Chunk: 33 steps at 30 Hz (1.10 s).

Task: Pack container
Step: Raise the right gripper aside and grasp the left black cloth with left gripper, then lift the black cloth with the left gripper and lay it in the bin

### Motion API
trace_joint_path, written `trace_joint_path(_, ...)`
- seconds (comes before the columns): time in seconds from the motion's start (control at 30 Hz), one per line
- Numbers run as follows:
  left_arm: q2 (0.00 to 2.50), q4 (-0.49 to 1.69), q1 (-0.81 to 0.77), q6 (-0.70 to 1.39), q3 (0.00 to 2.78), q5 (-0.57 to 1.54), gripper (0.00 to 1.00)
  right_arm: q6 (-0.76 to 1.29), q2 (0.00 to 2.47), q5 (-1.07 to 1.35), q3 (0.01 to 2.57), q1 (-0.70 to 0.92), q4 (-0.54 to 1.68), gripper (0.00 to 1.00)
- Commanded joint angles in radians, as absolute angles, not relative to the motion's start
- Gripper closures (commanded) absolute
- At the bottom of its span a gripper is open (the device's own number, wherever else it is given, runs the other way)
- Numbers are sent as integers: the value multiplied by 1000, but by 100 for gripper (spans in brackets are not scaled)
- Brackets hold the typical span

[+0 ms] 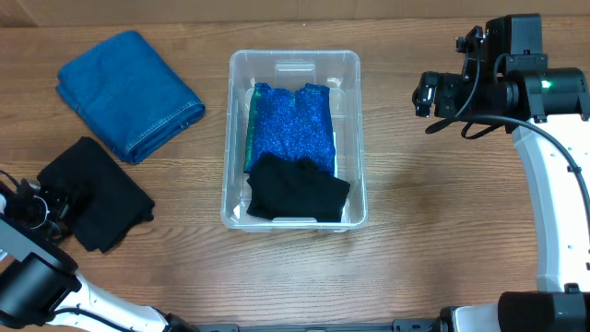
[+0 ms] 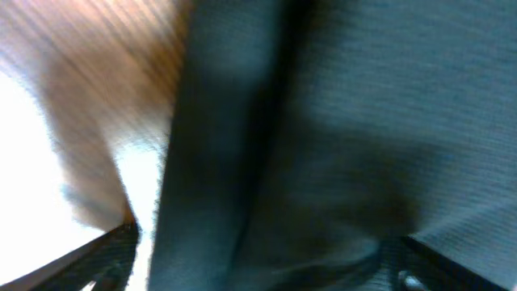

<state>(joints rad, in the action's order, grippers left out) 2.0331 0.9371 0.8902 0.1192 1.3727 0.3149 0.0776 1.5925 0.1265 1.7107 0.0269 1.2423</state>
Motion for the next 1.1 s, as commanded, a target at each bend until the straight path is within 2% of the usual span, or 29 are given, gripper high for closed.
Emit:
trace_joint_path(0.0, 2108, 934, 880, 35, 1357, 552, 52, 79, 1579, 133, 1716, 27, 1237, 0)
trace_joint_path(0.07, 2097, 942, 880, 30, 1357, 610, 80, 79, 1579, 133, 1716, 27, 1239, 0)
trace_joint_path(0.13, 2077, 947, 880, 29, 1357, 664, 93, 79, 1579, 133, 1716, 27, 1240, 0)
trace_joint_path(0.17, 2049, 953, 880, 29, 1357, 707, 96, 79, 1579, 133, 1716, 27, 1241, 0)
trace_joint_path(0.43, 1669, 987, 835, 75, 1358, 857, 96, 79, 1579, 133, 1716, 27, 1240, 0)
trace_joint_path(0.6, 1364, 936, 677, 201, 1359, 855, 96, 79, 1579, 133, 1716, 27, 1240, 0)
trace_joint_path(0.73, 1225, 805, 425, 368, 1359, 725, 96, 79, 1579, 133, 1716, 27, 1241, 0)
trace_joint_path(0.8, 1206, 727, 241, 406, 1359, 602, 96, 79, 1579, 133, 1716, 27, 1241, 0)
trace_joint_path(0.93, 1273, 616, -80, 408, 1359, 347, 96, 80, 1579, 133, 1716, 27, 1241, 0)
trace_joint_path(1.07, 1398, 494, -265, 366, 1359, 279, 96, 80, 1579, 133, 1716, 27, 1244, 0)
